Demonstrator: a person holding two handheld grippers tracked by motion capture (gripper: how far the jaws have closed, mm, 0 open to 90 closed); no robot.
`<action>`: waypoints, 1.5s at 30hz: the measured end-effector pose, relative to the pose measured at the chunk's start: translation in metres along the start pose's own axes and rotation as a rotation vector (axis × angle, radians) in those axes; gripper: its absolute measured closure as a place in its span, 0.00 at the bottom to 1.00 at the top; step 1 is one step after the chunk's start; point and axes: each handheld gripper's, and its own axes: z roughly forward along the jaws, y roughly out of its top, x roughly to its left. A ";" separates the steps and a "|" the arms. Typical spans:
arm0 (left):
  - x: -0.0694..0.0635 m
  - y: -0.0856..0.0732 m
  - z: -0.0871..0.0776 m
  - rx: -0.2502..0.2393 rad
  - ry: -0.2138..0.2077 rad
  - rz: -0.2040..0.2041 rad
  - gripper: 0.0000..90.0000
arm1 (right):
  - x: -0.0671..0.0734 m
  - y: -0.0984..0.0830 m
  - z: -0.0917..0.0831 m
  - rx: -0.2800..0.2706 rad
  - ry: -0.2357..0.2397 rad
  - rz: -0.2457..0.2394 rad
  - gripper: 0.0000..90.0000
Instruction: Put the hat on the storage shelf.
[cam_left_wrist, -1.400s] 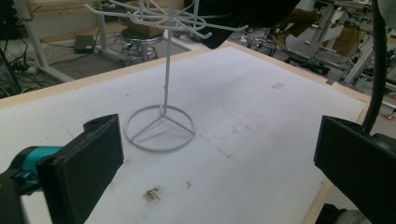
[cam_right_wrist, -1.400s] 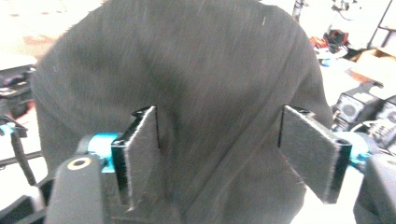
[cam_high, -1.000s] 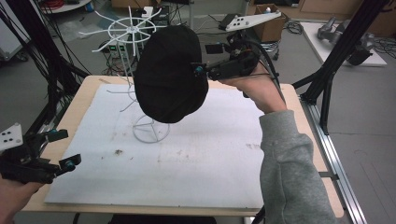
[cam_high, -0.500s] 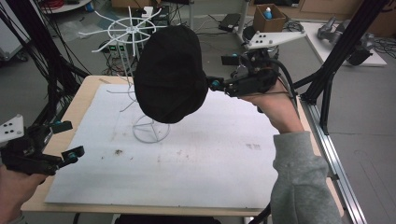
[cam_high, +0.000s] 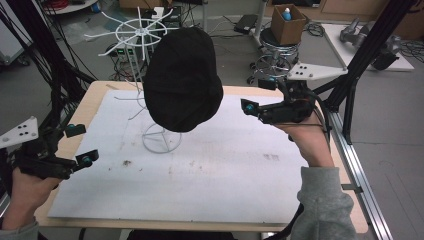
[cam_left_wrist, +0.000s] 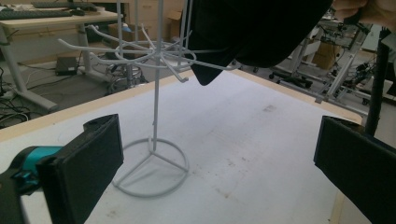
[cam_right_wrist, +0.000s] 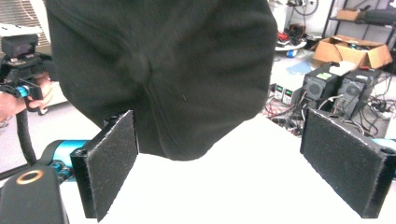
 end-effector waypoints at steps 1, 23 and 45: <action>0.000 0.000 0.001 -0.001 0.004 0.001 0.02 | -0.002 -0.008 -0.001 0.006 -0.018 0.007 0.12; -0.001 -0.004 0.006 0.001 0.008 0.007 0.02 | 0.004 -0.073 -0.022 0.038 -0.039 0.022 0.12; -0.001 -0.004 0.003 -0.003 0.019 0.013 0.02 | 0.004 -0.093 -0.054 -0.038 -0.141 0.055 0.12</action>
